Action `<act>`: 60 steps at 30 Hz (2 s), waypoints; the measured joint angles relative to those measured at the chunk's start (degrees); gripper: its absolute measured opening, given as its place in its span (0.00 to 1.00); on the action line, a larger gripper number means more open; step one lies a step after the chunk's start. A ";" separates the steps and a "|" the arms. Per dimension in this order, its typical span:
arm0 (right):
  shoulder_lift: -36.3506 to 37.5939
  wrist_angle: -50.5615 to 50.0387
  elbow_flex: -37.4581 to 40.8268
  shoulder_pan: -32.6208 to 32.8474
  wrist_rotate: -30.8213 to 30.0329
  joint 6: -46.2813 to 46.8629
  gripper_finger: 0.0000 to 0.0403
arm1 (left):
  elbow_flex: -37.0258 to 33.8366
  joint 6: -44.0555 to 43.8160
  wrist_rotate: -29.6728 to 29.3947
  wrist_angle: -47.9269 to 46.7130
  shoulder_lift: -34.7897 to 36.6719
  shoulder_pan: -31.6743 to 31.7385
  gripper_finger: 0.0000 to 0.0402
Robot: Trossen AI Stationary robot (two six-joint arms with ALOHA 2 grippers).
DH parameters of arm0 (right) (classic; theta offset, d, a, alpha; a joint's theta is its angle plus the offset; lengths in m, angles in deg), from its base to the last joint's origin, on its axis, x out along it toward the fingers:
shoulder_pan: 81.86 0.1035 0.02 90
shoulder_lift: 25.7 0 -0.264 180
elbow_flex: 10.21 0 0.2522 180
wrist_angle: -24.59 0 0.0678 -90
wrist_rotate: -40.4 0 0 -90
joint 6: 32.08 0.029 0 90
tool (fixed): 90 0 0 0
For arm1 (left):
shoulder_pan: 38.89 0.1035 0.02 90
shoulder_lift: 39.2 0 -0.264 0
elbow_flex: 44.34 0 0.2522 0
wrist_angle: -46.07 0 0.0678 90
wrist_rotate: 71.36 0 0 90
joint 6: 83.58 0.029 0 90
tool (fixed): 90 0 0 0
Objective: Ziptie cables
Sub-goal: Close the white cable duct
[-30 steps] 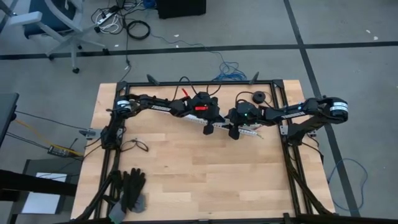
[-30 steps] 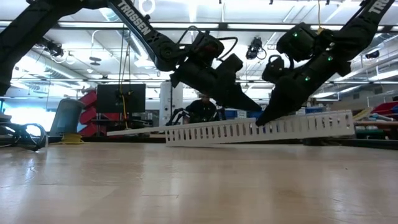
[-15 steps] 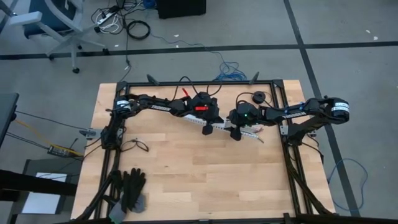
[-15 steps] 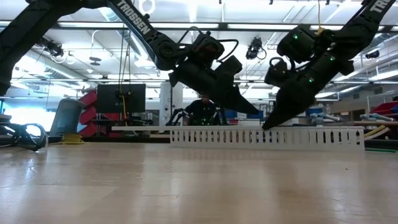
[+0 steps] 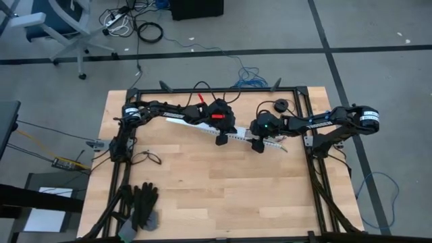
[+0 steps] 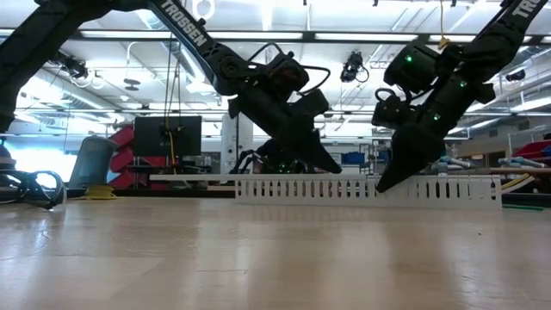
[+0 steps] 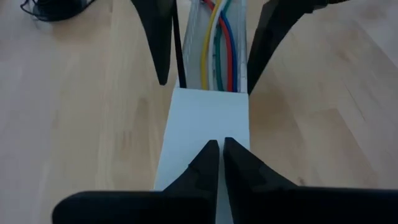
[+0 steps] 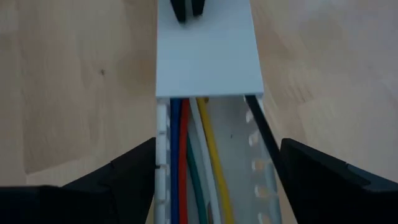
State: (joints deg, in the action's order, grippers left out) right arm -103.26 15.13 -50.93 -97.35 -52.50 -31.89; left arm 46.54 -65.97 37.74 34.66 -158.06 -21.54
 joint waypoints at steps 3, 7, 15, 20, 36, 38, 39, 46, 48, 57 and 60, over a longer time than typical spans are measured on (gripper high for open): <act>0.00 -0.58 0.00 0.00 0.02 0.20 0.77 | -0.10 0.06 -0.27 -0.77 0.13 -0.02 0.00; 0.00 -1.83 0.02 0.00 0.00 0.22 0.77 | -0.37 0.06 -0.23 -0.90 0.20 -0.02 0.00; -0.02 -1.05 0.02 0.02 -0.43 0.20 0.76 | -0.50 0.10 -0.40 -0.33 0.20 -0.25 0.00; -0.02 -0.69 0.02 0.02 -0.57 0.20 0.76 | -0.55 0.13 -0.62 0.73 0.09 -0.46 0.00; -0.07 0.79 0.00 0.02 1.11 -0.39 0.49 | -0.48 -1.80 1.35 7.24 -3.04 -0.52 0.00; -0.07 0.77 0.00 0.02 1.16 -0.39 0.49 | -0.48 -1.80 1.36 7.32 -3.06 -0.52 0.00; -0.07 0.75 0.00 0.02 1.17 -0.39 0.49 | -0.48 -1.77 1.35 7.34 -3.07 -0.54 0.00; -0.11 1.54 0.04 0.02 1.18 -0.42 0.49 | 0.00 -1.47 1.07 8.94 -3.35 -0.96 0.00; -0.20 2.11 0.06 0.02 1.25 -0.42 0.50 | 0.92 -1.44 1.19 8.94 -4.06 -1.06 0.00; -0.28 2.47 0.15 -0.20 3.58 -0.85 0.61 | 3.74 -1.58 2.59 8.39 -6.43 -1.46 0.00; -0.26 2.03 0.11 -0.69 4.77 -0.10 0.69 | 3.74 -1.75 2.51 8.58 -6.32 -1.49 0.00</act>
State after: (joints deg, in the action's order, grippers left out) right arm -103.52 17.16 -50.82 -98.04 -47.73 -31.99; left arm 50.28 -67.72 40.25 43.24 -164.38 -23.03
